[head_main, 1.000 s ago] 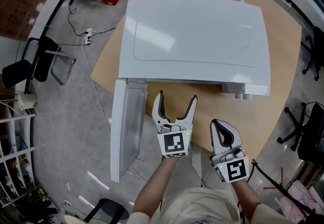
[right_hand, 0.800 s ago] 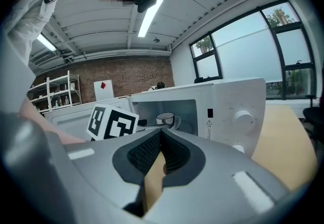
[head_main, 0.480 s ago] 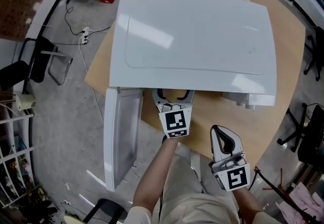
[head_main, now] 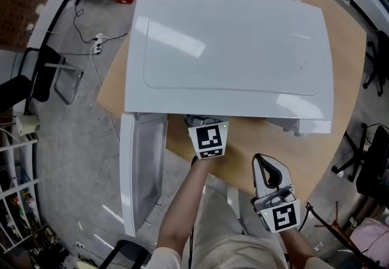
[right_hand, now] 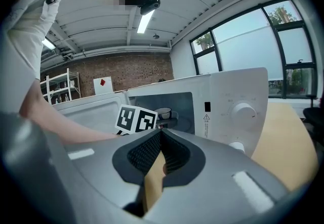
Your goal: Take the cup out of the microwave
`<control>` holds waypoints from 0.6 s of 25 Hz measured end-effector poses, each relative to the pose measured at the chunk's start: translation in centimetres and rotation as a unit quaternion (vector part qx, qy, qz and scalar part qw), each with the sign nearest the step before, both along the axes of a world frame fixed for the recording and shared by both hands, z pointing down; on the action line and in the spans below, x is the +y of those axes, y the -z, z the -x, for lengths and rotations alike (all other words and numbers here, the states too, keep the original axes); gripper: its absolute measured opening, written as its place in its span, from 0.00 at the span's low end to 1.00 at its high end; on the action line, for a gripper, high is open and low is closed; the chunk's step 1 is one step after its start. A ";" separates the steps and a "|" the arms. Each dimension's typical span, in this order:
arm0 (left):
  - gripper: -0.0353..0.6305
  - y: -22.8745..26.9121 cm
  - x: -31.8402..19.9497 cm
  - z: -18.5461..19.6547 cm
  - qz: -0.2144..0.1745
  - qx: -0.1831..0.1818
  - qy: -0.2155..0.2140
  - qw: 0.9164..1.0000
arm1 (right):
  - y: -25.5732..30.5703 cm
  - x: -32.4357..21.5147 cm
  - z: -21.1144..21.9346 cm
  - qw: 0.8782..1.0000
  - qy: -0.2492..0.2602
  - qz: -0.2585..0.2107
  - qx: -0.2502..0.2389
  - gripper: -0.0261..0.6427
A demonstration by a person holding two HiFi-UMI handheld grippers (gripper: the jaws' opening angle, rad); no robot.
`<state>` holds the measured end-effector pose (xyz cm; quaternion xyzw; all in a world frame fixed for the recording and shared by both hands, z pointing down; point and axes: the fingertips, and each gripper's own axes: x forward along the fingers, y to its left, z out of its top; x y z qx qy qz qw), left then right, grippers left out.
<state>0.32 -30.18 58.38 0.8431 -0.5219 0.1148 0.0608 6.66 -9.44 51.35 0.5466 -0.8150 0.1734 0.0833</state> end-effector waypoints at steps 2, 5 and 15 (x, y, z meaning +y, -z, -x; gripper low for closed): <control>0.67 0.0 -0.3 0.0 -0.003 -0.006 0.000 1.000 | 0.3 -0.6 0.0 1.000 -0.012 -0.006 -0.003 0.05; 0.64 -0.1 -0.3 0.1 -0.004 -0.009 0.002 1.000 | 0.1 -0.7 0.1 1.000 -0.008 -0.002 0.004 0.05; 0.64 0.3 0.1 0.5 0.000 -0.010 0.003 1.000 | 1.0 -1.0 0.4 1.000 -0.011 -0.012 -0.003 0.05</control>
